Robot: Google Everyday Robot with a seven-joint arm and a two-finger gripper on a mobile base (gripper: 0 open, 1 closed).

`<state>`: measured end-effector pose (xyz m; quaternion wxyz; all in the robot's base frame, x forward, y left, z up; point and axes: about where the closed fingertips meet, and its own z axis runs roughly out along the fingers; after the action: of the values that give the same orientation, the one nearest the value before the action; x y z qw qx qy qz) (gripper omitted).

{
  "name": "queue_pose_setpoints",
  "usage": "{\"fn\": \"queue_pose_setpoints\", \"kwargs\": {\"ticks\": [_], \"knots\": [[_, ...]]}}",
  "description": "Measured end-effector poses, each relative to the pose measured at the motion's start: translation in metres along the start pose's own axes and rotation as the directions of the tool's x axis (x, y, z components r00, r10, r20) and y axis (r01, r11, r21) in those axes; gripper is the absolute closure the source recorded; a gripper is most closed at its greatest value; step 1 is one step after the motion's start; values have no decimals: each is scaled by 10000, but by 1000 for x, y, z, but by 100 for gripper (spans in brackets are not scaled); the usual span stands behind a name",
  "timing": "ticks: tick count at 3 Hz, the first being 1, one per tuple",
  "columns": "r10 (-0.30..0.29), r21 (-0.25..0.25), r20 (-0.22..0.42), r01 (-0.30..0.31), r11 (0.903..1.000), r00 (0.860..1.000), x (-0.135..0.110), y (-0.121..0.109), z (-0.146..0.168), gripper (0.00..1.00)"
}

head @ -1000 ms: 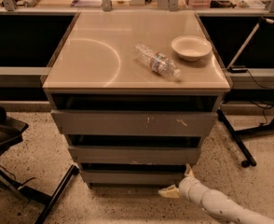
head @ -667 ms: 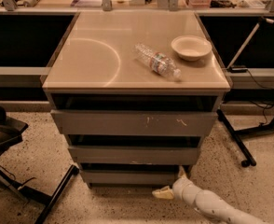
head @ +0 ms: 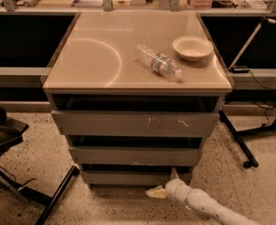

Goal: Open bottom drawer

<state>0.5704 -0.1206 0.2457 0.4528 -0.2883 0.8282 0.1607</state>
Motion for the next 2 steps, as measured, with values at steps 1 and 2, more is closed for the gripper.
{"fn": "queue_pose_setpoints", "kwargs": {"ticks": [1, 2], "knots": [[-422, 450, -120, 427, 9981, 9990, 3, 0, 3, 0], [-1615, 720, -894, 1681, 9831, 9828, 28, 20, 26, 0]]}}
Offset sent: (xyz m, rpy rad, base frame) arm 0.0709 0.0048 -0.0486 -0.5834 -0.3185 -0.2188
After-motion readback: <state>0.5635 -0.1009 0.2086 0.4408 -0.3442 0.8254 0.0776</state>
